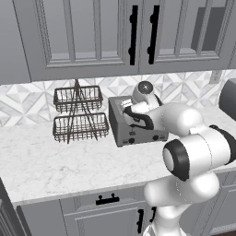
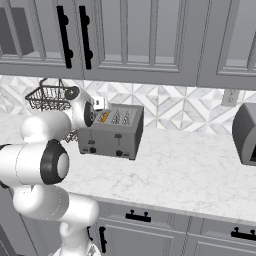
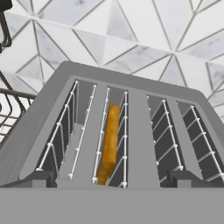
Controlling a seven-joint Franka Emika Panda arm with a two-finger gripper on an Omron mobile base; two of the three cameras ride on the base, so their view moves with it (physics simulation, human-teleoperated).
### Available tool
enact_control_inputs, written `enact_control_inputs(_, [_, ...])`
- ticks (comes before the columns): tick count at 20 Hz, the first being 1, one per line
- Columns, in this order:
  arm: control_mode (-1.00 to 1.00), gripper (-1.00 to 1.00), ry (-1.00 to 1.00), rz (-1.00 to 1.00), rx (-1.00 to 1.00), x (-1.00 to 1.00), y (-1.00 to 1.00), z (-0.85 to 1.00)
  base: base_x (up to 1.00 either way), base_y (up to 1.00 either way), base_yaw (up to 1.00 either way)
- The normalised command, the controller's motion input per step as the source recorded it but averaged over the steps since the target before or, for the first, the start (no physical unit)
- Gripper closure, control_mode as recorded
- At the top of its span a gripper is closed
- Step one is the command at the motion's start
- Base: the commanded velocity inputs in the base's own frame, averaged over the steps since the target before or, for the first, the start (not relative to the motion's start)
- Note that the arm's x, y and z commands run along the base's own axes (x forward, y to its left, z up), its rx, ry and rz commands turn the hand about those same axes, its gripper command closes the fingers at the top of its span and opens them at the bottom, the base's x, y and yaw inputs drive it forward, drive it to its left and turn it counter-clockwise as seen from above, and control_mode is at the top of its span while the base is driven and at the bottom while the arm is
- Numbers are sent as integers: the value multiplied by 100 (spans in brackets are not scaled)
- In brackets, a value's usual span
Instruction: Start the toaster. Once the lever pops up, take the bread to the plate on the dining counter.
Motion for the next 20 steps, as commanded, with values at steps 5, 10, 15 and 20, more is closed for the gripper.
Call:
enact_control_inputs(5, [-100, -100, 0, 0, 0, 0, 0, 0, 0, 0, 0])
enact_control_inputs(10, [-100, -100, 0, 0, 0, 0, 0, 0, 0, 0, 0])
enact_control_inputs(15, [-100, -100, 0, 0, 0, 0, 0, 0, 0, 0, 0])
enact_control_inputs(20, [-100, -100, 0, 0, 0, 0, 0, 0, 0, 0, 0])
